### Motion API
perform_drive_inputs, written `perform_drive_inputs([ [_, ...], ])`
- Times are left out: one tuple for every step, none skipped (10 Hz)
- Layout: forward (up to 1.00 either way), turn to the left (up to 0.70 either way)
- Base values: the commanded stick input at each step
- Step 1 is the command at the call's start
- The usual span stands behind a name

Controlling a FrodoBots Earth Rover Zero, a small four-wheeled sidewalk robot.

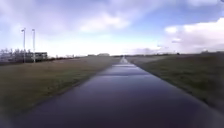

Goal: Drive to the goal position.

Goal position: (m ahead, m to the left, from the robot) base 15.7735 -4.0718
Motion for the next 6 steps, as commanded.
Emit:
perform_drive_inputs([
  [1.0, 0.0],
  [1.0, 0.0],
  [1.0, 0.0],
  [1.0, 0.0],
  [1.0, 0.0],
  [1.0, -0.05],
])
